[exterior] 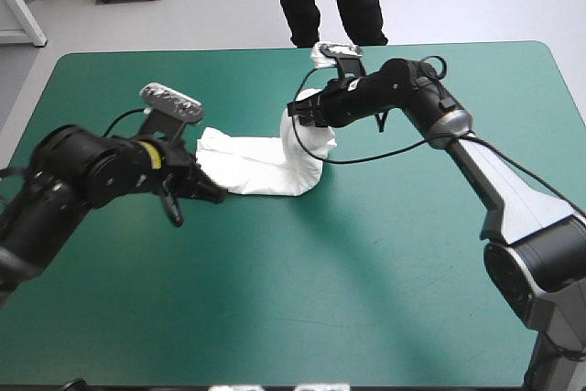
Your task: Fold the cloth
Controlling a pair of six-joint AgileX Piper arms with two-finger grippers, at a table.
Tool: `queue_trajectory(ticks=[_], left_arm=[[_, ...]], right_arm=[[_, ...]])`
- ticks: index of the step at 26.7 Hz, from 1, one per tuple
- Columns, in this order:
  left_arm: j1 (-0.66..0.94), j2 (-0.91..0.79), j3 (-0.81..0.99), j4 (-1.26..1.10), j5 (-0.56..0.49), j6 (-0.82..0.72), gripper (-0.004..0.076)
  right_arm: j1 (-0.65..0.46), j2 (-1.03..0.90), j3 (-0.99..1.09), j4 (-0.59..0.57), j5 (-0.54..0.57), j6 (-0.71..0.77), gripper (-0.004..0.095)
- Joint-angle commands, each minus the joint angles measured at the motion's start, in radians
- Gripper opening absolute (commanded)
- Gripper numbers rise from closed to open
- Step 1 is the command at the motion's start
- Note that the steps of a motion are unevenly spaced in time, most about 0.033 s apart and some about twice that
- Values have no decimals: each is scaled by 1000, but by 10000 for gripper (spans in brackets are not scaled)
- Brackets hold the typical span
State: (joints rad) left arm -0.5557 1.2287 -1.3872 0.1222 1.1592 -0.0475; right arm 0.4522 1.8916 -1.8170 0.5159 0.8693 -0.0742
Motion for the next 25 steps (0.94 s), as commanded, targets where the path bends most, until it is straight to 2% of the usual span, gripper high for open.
queue_trajectory(ticks=[1,5,7,10,12,14,17,21,25], left_arm=[[-1,-160,42,-5,32,-15,-9],[-1,-256,73,-5,92,-48,-9],[-1,-266,73,-5,104,-64,-9],[-1,-266,73,-5,121,-64,-9],[-1,-266,73,-5,123,-64,-9],[-1,-266,73,-5,118,-64,-9],[-1,-266,73,-5,118,-64,-9],[-1,-266,73,-7,118,-72,-9],[-1,-266,73,-17,118,-76,-9]], right_arm=[[53,39,-125,10,-53,35,-12],[140,233,-375,-56,41,117,-9],[172,300,-487,-101,116,128,77],[199,347,-598,-114,183,137,348],[206,360,-652,-113,217,158,564],[208,362,-684,-119,234,196,672],[194,360,-711,-147,268,244,644],[177,356,-722,-210,366,256,588],[161,345,-720,-224,378,266,585]])
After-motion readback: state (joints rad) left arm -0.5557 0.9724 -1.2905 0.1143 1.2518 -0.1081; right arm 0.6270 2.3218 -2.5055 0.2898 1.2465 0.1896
